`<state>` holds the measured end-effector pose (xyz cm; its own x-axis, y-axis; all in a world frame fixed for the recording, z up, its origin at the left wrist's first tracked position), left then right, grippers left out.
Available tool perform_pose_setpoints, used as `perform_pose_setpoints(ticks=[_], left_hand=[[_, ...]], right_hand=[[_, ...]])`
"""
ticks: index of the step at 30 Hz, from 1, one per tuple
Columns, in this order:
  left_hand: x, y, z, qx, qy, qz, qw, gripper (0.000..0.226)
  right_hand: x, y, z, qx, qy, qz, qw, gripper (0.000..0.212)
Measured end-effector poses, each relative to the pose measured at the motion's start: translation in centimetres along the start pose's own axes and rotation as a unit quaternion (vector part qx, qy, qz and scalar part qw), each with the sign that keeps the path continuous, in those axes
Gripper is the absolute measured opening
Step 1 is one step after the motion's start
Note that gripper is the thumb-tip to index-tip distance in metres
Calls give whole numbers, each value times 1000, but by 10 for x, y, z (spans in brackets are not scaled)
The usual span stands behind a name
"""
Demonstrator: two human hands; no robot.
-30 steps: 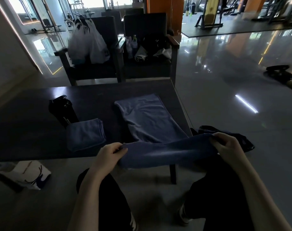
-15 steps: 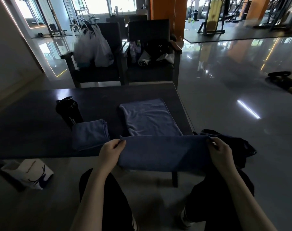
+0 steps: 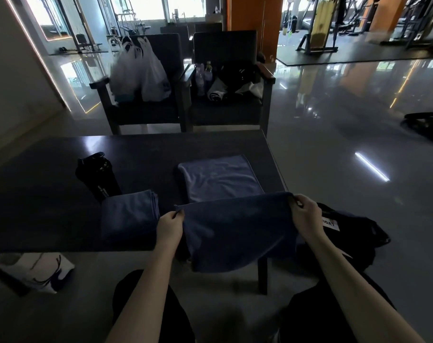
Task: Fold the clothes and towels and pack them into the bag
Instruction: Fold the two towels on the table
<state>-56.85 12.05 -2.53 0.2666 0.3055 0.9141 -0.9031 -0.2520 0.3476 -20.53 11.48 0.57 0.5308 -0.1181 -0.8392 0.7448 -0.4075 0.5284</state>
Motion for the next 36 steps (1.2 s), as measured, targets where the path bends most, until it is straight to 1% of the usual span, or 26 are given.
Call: perform_pose_setpoints(ticks=[3, 8, 13, 16, 18, 20, 22, 25, 28, 30, 32, 34, 36], left_hand=[[-9, -7, -23, 9, 16, -50, 999, 32], [-11, -19, -58, 29, 0, -161, 987, 26], [-13, -31, -80, 40, -17, -209, 977, 30], [-16, -42, -86, 29, -23, -236, 971, 30], [-20, -53, -87, 0, -14, -253, 967, 39], [-20, -64, -86, -29, 2, -248, 968, 41], [-19, -70, -87, -40, 25, -236, 971, 40], [-19, -75, -87, -59, 58, -234, 969, 32], [-17, -79, -84, -76, 50, -239, 967, 31], [-16, -79, -82, -71, 41, -231, 970, 32], [-15, -75, -80, -54, 32, -200, 978, 33], [-12, -71, -79, -38, 21, -153, 987, 32], [-8, -68, -76, -26, 14, -112, 993, 25]], right_hand=[[0, -20, -23, -18, -5, 36, 999, 23], [6, -55, -62, -43, -2, 91, 995, 29], [22, -86, -82, -82, -1, 179, 980, 31], [29, -94, -81, -74, -3, 238, 969, 30], [27, -96, -76, -61, 8, 273, 960, 27], [25, -100, -70, -60, 18, 303, 951, 29], [26, -102, -64, -66, 9, 315, 947, 33], [32, -103, -62, -94, -36, 297, 949, 34], [38, -105, -62, -128, -81, 271, 951, 29], [40, -107, -62, -141, -90, 269, 948, 28], [38, -108, -61, -143, -84, 271, 948, 29], [35, -107, -59, -129, -74, 264, 953, 29], [33, -103, -57, -109, -73, 245, 960, 28]])
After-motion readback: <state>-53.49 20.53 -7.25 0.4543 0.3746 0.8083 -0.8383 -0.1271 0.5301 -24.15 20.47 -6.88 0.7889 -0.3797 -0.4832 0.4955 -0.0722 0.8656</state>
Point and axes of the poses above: each hand's wrist, its own z-axis away from the middle knuckle, its own y-axis out of the back of the hand, x = y × z, the point moved 8 cm from there along -z, towards the middle knuckle, and after that the axes turned 2 degrees about z, right-handed, at the moved point
